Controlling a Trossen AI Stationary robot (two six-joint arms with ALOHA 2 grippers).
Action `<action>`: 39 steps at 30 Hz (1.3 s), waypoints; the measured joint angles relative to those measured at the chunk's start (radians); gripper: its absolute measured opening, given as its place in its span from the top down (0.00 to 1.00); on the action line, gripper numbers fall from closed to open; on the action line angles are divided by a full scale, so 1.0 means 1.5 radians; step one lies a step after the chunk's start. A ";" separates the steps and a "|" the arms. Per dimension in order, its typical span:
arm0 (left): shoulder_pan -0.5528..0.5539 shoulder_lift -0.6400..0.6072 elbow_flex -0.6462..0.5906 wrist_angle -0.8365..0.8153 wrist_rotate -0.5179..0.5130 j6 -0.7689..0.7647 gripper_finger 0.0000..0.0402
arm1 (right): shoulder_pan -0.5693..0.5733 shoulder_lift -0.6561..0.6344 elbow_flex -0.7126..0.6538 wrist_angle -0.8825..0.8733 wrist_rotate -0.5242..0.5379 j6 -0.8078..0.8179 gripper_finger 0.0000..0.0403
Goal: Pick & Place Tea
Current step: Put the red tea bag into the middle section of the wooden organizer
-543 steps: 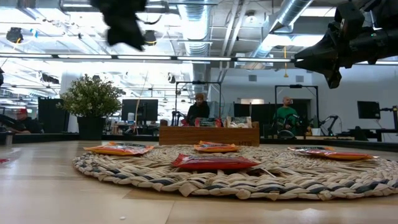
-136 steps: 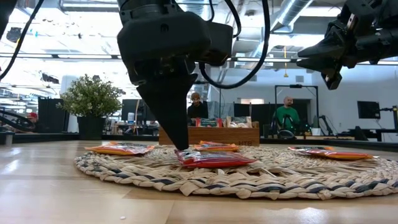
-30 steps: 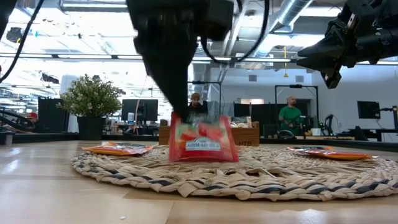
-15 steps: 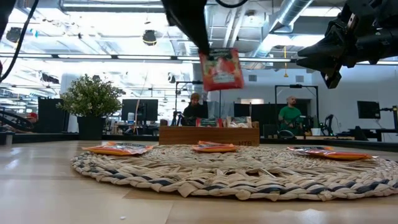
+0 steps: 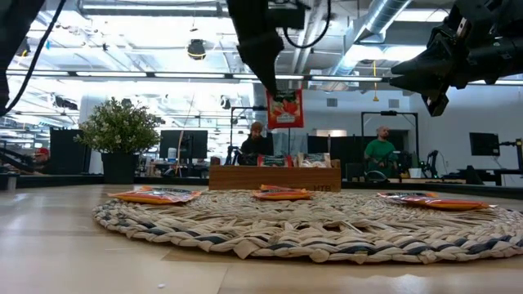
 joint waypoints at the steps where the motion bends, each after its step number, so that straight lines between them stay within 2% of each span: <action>1: 0.013 0.000 0.000 0.006 0.001 0.017 1.00 | 0.000 0.000 0.000 0.000 0.000 0.000 0.76; 10: 0.105 0.000 0.000 0.026 0.075 0.078 1.00 | 0.000 0.000 0.000 0.000 0.000 0.000 0.76; 18: 0.122 0.046 0.000 0.032 0.126 0.099 1.00 | 0.000 0.000 0.000 0.000 0.000 0.000 0.76; 26: 0.122 0.095 0.000 0.037 0.112 0.109 1.00 | 0.000 0.000 0.000 0.000 0.000 0.000 0.76; 34: 0.124 0.098 0.000 0.029 0.075 0.140 1.00 | 0.000 0.000 0.000 0.000 0.000 0.000 0.76; 39: 0.130 0.098 0.000 0.021 0.083 0.143 1.00 | 0.000 0.000 0.000 0.000 0.000 0.000 0.76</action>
